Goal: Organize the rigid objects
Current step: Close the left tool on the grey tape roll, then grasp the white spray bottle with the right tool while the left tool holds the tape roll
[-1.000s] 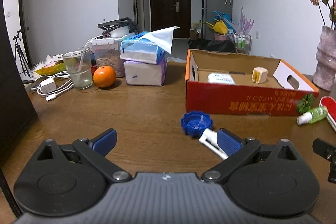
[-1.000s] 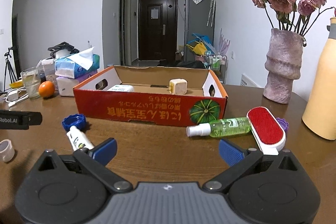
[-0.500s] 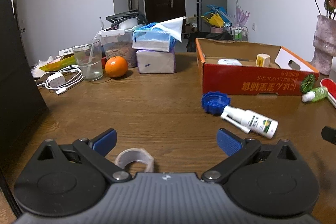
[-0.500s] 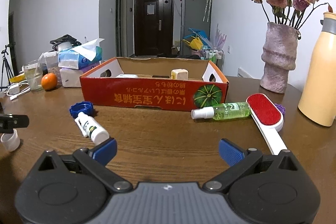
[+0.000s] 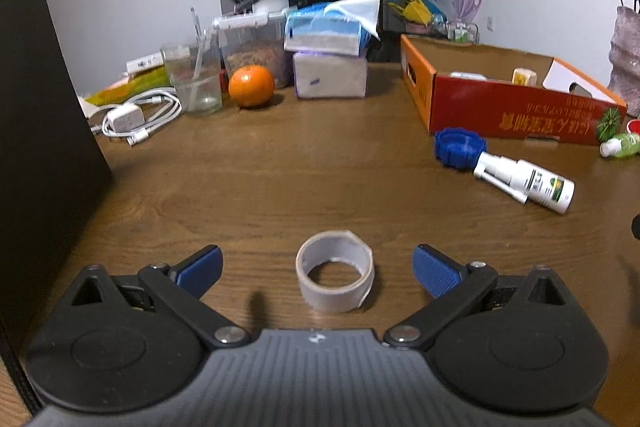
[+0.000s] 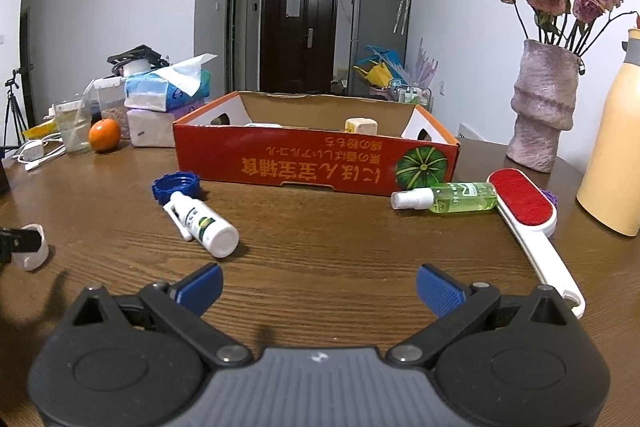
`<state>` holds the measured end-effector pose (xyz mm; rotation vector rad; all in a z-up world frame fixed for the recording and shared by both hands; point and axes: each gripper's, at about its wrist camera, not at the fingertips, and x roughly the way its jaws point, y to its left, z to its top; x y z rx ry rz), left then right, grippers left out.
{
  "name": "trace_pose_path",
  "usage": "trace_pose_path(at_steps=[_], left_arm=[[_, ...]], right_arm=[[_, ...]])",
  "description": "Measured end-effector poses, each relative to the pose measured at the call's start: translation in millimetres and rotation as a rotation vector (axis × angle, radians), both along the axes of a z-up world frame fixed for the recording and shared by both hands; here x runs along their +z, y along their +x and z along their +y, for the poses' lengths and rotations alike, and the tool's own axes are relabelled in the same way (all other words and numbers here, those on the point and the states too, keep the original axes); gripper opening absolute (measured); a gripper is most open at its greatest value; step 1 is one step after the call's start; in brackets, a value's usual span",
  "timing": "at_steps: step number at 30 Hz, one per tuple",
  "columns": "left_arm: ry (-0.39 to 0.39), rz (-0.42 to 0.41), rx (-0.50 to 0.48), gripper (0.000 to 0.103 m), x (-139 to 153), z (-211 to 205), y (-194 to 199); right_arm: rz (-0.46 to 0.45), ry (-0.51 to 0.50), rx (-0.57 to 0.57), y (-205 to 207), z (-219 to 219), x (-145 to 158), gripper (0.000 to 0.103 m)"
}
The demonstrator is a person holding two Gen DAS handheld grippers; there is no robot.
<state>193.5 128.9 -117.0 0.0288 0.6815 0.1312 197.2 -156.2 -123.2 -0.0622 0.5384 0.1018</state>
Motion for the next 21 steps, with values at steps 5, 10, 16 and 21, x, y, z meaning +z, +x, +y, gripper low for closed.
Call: trace_pose_path(at_steps=[5, 10, 16, 21], left_arm=[[-0.011, 0.039, -0.017, 0.100, -9.2, 1.6, 5.4], [-0.016, 0.049, -0.038, 0.071, -13.1, -1.0, 8.0], [-0.044, 0.044, -0.069, 0.044, -13.1, -1.4, 10.0], [-0.036, 0.011, -0.086, 0.044, -8.3, -6.0, 8.1]], right_arm=[[0.006, -0.001, 0.007, 1.1, 5.1, -1.4, 0.103], [0.014, -0.001, 0.013, 3.8, 9.6, -2.9, 0.103], [0.020, -0.005, 0.029, 7.1, 17.2, -4.1, 0.103], [0.020, 0.002, 0.057, 10.5, 25.1, -4.5, 0.103]])
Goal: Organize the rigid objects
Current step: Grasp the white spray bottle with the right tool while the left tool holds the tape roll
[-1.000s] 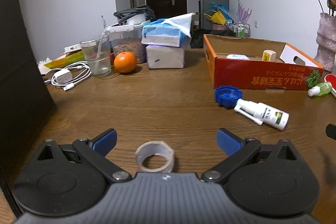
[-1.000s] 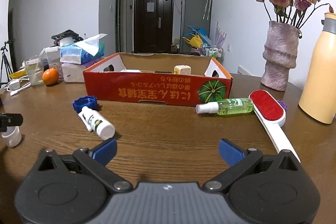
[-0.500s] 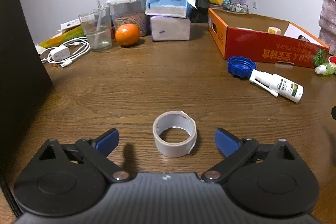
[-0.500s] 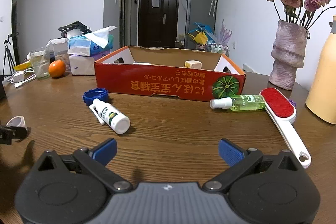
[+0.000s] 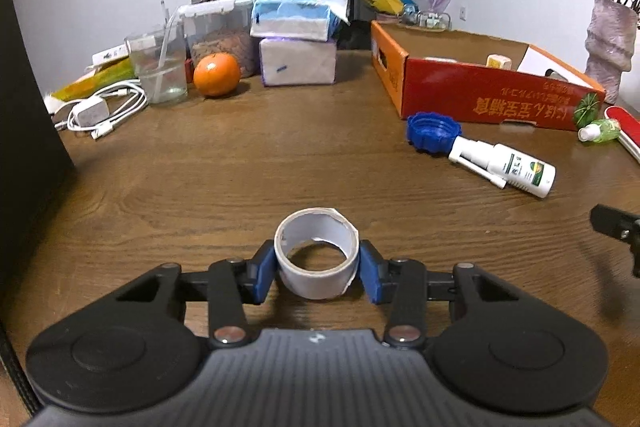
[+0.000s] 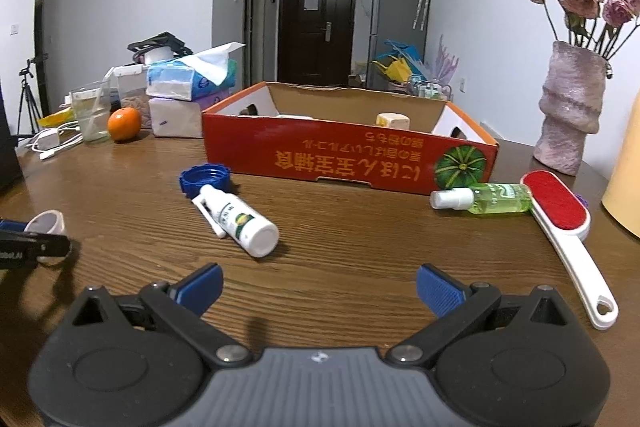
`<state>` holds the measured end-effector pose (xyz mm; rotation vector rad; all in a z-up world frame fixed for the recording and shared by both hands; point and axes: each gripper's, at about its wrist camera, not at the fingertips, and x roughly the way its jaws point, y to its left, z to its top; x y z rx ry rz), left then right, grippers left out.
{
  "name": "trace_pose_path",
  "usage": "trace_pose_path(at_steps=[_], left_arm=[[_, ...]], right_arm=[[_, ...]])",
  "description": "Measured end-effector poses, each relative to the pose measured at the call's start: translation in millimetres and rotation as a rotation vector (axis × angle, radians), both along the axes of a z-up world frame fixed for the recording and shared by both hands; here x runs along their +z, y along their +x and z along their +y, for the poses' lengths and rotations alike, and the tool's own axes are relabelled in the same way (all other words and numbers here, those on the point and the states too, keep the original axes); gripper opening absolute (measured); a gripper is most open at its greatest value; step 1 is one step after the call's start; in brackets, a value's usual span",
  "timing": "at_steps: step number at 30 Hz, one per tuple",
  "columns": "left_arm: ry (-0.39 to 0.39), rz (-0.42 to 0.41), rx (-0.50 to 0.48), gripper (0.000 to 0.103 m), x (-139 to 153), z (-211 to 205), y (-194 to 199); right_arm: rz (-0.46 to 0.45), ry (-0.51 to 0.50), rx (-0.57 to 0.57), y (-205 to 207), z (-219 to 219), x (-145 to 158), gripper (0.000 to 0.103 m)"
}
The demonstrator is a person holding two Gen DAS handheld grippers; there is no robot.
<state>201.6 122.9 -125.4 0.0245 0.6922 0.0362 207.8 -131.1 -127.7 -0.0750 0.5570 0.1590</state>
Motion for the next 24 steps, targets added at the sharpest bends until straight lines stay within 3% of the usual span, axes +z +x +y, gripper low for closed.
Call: trace_pose_path(at_steps=[14, 24], left_arm=[[0.003, -0.044, -0.004, 0.044, 8.7, -12.6, 14.4], [0.002, -0.048, -0.007, 0.044, 10.6, -18.1, 28.1]], right_arm=[[-0.016, 0.018, 0.043, 28.9, 23.0, -1.9, 0.101], [-0.003, 0.011, 0.100, 59.7, 44.9, -5.1, 0.082]])
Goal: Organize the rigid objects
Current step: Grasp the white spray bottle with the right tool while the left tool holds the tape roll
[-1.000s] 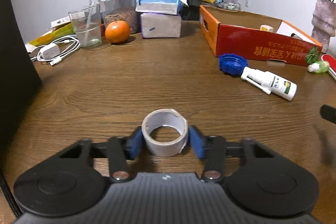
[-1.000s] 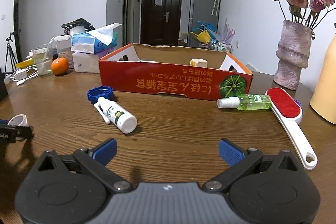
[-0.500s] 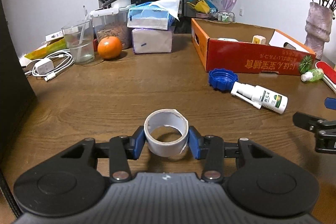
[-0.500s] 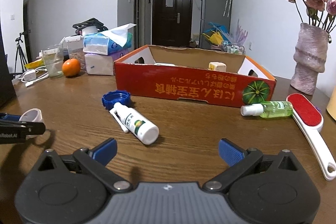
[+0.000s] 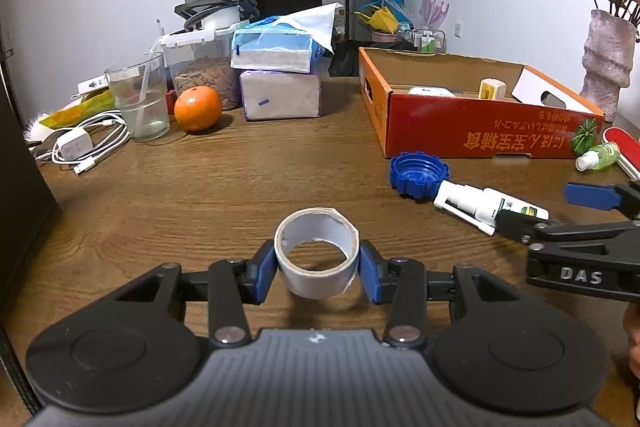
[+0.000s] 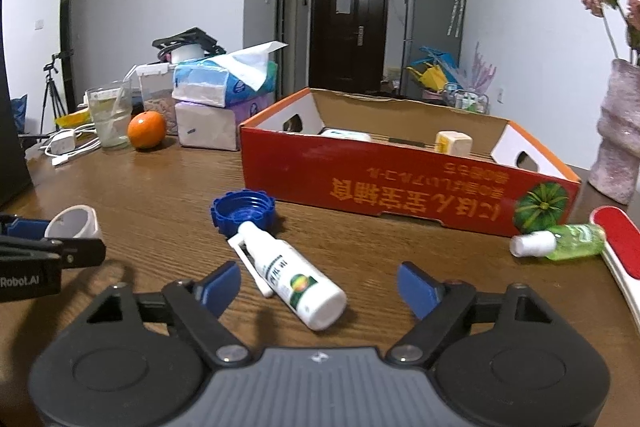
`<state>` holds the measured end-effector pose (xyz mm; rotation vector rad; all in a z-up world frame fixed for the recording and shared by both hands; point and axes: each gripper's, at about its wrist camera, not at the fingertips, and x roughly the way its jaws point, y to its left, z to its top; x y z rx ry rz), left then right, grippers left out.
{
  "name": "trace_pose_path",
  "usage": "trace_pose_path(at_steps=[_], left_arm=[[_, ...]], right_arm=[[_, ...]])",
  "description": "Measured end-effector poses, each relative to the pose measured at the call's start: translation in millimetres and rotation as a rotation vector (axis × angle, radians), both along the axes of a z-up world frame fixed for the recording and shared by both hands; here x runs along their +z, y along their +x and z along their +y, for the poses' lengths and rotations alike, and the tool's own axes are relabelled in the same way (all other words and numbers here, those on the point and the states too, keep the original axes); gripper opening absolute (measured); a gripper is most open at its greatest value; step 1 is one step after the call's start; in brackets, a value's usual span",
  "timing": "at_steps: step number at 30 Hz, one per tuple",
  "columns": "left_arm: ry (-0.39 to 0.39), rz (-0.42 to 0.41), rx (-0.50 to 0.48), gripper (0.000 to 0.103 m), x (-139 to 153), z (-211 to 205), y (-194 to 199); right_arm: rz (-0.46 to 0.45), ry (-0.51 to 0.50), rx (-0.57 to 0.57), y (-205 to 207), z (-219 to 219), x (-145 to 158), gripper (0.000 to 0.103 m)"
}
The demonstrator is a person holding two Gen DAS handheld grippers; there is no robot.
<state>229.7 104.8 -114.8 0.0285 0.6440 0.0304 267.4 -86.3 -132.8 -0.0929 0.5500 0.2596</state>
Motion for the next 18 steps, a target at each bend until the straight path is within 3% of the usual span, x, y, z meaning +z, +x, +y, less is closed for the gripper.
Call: trace_pose_path(at_steps=[3, 7, 11, 16, 18], left_arm=[[-0.003, 0.005, 0.001, 0.044, -0.6, 0.2, 5.7], [-0.007, 0.000, 0.008, 0.044, -0.1, 1.2, 12.8], [-0.013, 0.002, 0.013, 0.044, -0.3, 0.8, 21.3], [-0.012, -0.005, 0.003, 0.044, -0.4, -3.5, 27.0], [-0.012, -0.006, 0.001, 0.044, -0.6, -4.9, 28.4]], right_arm=[[0.020, -0.011, 0.024, 9.7, 5.7, -2.7, 0.074], [0.049, -0.023, 0.032, 19.7, 11.5, -6.4, 0.073], [0.088, -0.022, 0.044, 27.6, 13.4, -9.7, 0.062], [0.120, 0.006, 0.034, 31.6, 9.0, -11.0, 0.061], [0.119, 0.008, 0.046, 29.4, 9.4, -10.1, 0.040]])
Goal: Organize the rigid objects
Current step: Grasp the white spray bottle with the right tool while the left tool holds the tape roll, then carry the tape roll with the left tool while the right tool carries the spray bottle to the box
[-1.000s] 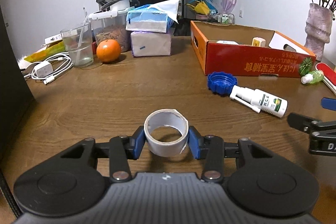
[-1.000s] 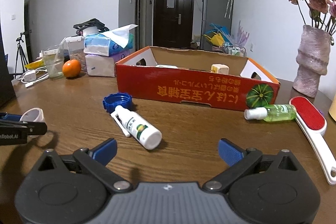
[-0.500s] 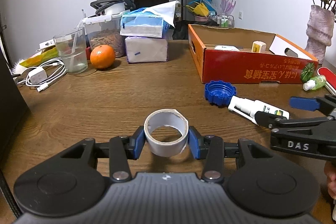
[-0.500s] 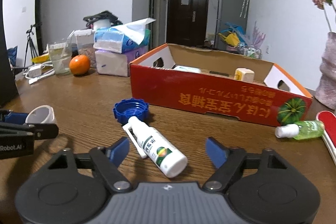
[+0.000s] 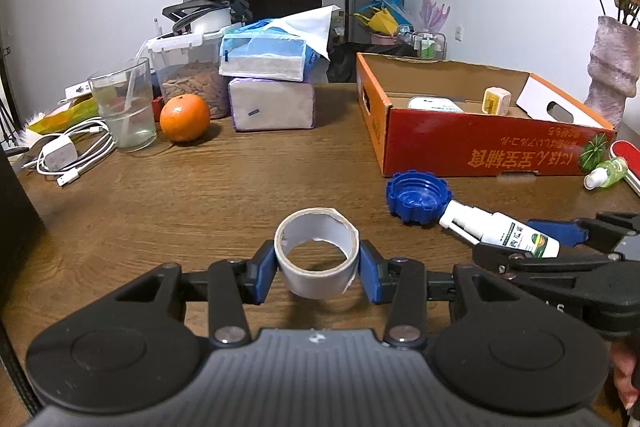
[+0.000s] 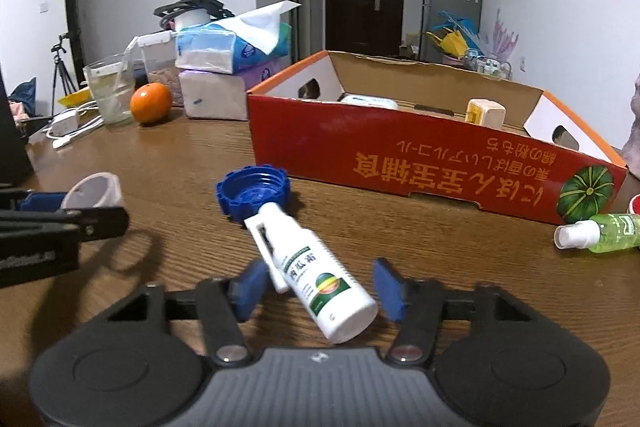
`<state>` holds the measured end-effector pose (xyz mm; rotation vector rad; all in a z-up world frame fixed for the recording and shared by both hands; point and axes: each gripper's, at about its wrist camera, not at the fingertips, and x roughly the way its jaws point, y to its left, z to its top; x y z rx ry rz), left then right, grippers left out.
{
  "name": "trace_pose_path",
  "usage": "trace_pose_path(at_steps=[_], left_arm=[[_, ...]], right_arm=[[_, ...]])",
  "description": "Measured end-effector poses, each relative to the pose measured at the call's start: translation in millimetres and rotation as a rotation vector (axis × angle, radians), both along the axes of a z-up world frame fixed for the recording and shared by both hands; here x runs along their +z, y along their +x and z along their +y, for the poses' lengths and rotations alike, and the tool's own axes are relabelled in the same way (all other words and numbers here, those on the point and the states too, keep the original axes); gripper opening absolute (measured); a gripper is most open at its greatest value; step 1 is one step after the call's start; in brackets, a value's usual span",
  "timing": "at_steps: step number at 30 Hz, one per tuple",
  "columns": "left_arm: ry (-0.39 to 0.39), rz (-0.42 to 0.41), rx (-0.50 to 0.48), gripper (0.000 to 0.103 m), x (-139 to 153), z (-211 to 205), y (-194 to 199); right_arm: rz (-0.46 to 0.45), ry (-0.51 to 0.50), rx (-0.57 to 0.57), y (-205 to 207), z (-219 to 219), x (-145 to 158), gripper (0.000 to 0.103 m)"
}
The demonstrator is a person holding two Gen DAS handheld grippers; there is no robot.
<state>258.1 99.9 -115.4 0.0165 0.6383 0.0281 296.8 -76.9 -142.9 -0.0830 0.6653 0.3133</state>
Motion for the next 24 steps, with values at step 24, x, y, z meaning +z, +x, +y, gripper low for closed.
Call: trace_pose_path(at_steps=[24], left_arm=[[-0.006, -0.013, 0.026, 0.044, 3.2, -6.5, -3.8]], right_arm=[[-0.095, 0.072, -0.049, -25.7, -16.3, 23.8, 0.027]])
